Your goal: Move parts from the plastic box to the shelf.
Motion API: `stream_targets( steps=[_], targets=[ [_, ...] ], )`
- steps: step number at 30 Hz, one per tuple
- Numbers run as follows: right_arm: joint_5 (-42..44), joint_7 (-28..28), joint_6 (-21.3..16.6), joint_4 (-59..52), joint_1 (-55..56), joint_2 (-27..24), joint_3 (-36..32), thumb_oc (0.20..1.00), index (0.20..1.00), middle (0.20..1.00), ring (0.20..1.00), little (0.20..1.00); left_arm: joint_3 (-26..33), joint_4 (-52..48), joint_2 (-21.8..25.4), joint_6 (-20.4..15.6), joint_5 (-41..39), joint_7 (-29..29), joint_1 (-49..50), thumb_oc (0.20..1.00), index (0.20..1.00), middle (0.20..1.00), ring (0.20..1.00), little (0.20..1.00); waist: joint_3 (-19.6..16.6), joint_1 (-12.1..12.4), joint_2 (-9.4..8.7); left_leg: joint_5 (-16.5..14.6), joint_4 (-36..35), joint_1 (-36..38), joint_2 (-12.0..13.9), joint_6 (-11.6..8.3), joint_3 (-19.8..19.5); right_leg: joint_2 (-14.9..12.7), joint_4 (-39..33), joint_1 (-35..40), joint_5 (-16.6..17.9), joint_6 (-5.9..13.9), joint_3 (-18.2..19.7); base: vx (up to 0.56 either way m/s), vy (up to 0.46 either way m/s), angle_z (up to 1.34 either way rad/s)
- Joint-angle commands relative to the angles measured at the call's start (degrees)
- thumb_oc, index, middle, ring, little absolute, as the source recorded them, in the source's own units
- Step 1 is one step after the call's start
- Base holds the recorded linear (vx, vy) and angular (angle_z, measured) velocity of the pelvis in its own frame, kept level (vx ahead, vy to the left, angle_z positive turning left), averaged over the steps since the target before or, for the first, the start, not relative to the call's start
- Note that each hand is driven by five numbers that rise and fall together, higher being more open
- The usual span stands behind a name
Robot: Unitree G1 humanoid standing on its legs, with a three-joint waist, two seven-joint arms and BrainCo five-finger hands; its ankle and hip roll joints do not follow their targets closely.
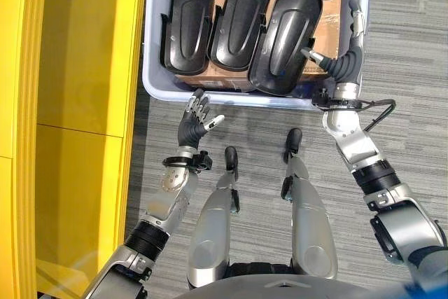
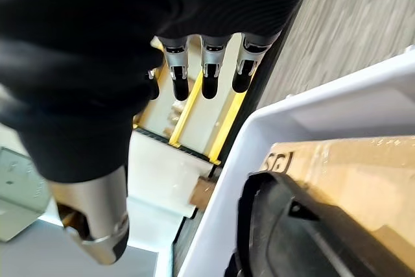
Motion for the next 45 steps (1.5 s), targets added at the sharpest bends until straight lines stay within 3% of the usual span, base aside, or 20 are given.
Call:
stream_targets(
  steps=[1,22,45],
  targets=[
    [-0.8,-2.6,-1.2,-2.8,-1.6,0.8,-0.7,1.0,1.0,1.0,1.0,1.0,-0.7,-5.0,0.6,-3.2,1.6,0.2,1.2,1.0,1.0,1.0,1.0,1.0,-2.0,0.6,0.83,-3.6,4.3,-0.4,1.7,-1.2,0.5,-6.2,5.9,5.5,-7.1,8.38,4.3,0.0,0.0,0.0],
    [3.9,-10.0,0.4,12.4,-9.8,0.6,-4.3,1.0,1.0,1.0,1.0,1.0,-2.2,-4.7,0.6,-3.2,1.9,0.8,-0.6,1.0,1.0,1.0,1.0,1.0,-0.3,1.0,3.39,-4.7,6.6,-3.4,0.8,-0.95,1.3,-6.7,6.9,2.9,-7.1,8.34,5.1,0.0,0.002,0.0],
    [3.0,-7.9,0.8,12.7,-7.9,4.0,0.0,1.0,1.0,1.0,1.0,1.0,-1.8,-5.4,0.7,-3.6,2.2,2.6,-0.4,1.0,1.0,1.0,1.0,1.0,0.0,1.1,3.18,-6.1,10.0,-8.0,0.0,-0.38,1.2,-7.5,7.8,0.3,-6.9,8.34,5.3,0.0,0.0,0.0]
  ],
)
